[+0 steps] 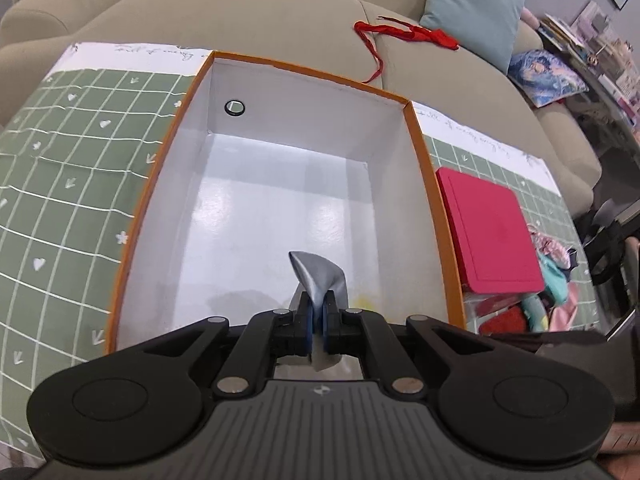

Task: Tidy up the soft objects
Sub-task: 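Lower the grey pouch into the white box and open the left tool while the right tool drops the bag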

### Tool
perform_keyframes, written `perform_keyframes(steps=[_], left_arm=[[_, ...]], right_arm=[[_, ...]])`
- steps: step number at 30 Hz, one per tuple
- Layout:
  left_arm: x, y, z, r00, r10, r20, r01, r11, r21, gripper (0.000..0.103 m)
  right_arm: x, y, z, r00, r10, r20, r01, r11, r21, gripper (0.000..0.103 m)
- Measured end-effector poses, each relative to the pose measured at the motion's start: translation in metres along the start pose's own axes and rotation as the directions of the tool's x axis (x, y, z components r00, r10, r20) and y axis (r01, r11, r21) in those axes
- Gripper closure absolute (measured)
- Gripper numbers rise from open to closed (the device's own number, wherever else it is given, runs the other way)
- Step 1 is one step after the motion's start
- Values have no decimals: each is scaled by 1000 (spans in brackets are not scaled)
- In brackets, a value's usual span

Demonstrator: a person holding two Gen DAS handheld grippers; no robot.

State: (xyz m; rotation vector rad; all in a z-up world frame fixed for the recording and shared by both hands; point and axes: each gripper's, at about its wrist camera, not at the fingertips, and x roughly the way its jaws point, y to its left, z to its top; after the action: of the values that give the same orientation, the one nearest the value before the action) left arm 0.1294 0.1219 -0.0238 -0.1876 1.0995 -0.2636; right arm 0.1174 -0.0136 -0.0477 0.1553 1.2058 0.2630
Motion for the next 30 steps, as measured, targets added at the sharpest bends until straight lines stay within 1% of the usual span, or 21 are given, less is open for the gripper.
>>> perform_keyframes(steps=[1, 2, 4, 6, 7, 8, 9, 10, 12, 13, 14, 15, 17, 19, 20, 24, 25, 26, 27, 29, 30], left_arm=[[1, 1, 1, 1000, -12, 2, 12, 1000, -7, 100], [3, 2, 2, 1000, -15, 1, 15, 1000, -15, 100], [4, 6, 3, 1000, -2, 3, 2, 1000, -28, 100], [4, 10, 4, 1000, -6, 11, 6, 999, -35, 100], [4, 12, 4, 1000, -15, 9, 15, 999, -45, 100], [4, 13, 5, 1000, -23, 5, 23, 998, -55, 100], [5, 14, 4, 1000, -29, 0, 29, 997, -65, 100], [6, 15, 4, 1000, -28, -2, 28, 997, -69, 100], [6, 12, 3, 1000, -15, -7, 15, 998, -61, 100], [7, 12, 3, 1000, -12, -8, 11, 998, -60, 100], [7, 11, 2, 1000, -14, -8, 14, 998, -60, 100], [8, 11, 2, 1000, -19, -10, 19, 998, -62, 100], [8, 10, 3, 1000, -25, -12, 24, 998, -66, 100], [8, 8, 3, 1000, -26, -11, 26, 998, -58, 99], [8, 7, 3, 1000, -27, -11, 26, 998, -53, 96], [9, 2, 2, 1000, -29, -13, 28, 999, -47, 94], [10, 1, 2, 1000, -28, -13, 27, 999, -46, 88], [10, 0, 2, 1000, -27, -13, 27, 999, -46, 77], [11, 0, 2, 1000, -26, -14, 25, 999, -43, 71], [11, -2, 1, 999, -27, -22, 27, 999, -35, 45], [12, -4, 0, 999, -27, -29, 27, 999, -31, 40]], right_arm=[[1, 2, -2, 1000, -12, 4, 12, 1000, -12, 103], [0, 3, -2, 1000, -13, 6, 13, 1000, -15, 101], [-3, 4, -4, 1000, 11, -2, -11, 1000, -21, 99], [-6, 5, -3, 1000, 12, 0, -12, 999, -35, 95], [-7, 6, -4, 1000, -1, 6, 1, 999, -44, 89], [-7, 7, -4, 1000, -16, 10, 16, 999, -48, 78], [-8, 7, -5, 999, -30, 13, 31, 998, -49, 73], [-9, 7, -6, 999, -34, 15, 35, 998, -50, 69], [-13, 8, -8, 1000, -14, 17, 15, 998, -64, 60], [-16, 9, -9, 1000, -1, 22, 2, 997, -73, 53], [-18, 10, -10, 999, 8, 31, -5, 997, -83, 49], [-22, 11, -11, 999, 11, 42, -7, 995, -96, 48], [-28, 14, -14, 998, 6, 63, 1, 993, -116, 35], [-32, 13, -16, 997, 5, 75, 4, 992, -123, 28], [-34, 12, -16, 997, 7, 74, 2, 993, -120, 28], [-38, 9, -22, 997, 32, 68, -26, 995, -100, 28], [-38, 9, -23, 997, 35, 68, -28, 994, -102, 28], [-37, 9, -23, 997, 37, 66, -30, 994, -104, 28], [-36, 9, -23, 997, 39, 62, -32, 994, -104, 28], [-36, 10, -23, 997, 33, 67, -26, 994, -108, 29], [-37, 10, -24, 997, 31, 71, -23, 993, -115, 29]])
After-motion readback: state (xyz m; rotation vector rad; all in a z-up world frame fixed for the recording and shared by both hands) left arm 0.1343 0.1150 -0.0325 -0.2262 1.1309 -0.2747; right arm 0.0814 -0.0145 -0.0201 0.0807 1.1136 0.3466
